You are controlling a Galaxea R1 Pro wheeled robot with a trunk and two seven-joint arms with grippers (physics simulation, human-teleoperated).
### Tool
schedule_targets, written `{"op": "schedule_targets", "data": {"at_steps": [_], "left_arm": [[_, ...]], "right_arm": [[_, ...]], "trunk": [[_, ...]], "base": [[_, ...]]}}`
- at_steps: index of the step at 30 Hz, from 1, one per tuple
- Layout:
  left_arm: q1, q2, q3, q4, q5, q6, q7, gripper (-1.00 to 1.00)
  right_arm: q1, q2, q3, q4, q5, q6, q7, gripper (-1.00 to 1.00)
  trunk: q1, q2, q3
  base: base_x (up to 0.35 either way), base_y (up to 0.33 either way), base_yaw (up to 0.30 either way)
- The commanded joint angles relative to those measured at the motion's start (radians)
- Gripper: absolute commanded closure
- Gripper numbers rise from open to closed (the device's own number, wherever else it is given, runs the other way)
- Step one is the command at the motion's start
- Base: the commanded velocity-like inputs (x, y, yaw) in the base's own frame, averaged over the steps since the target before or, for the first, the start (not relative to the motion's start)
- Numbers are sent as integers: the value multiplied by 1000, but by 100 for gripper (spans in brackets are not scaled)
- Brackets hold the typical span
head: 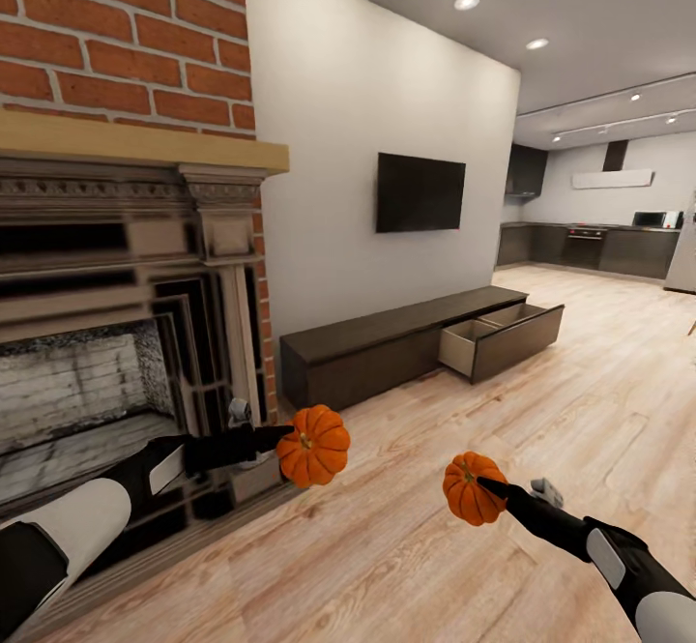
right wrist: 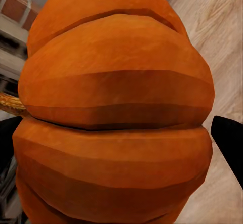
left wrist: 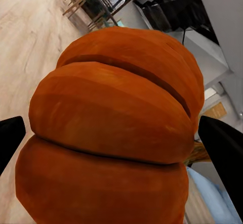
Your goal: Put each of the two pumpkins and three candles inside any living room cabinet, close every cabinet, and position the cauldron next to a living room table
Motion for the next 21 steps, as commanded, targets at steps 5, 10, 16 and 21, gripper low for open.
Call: {"op": "schedule_targets", "data": {"at_steps": [5, 10, 16, 21], "left_arm": [[29, 18, -25, 11, -18, -22, 0, 100], [57, 48, -40, 10, -41, -35, -2, 100], [65, 54, -41, 8, -43, -29, -10, 100], [66, 53, -41, 7, -43, -20, -19, 100]], "right_arm": [[-3, -14, 3, 1, -1, -6, -1, 100], [-3, -17, 4, 0, -1, -6, -1, 100], [-3, -17, 4, 0, -1, -7, 0, 100], [-3, -17, 4, 1, -1, -7, -1, 100]], "trunk": [[0, 0, 0], [0, 0, -3], [0, 0, -12], [0, 0, -20]], "base": [[0, 0, 0], [0, 0, 0], [0, 0, 0], [0, 0, 0]]}}
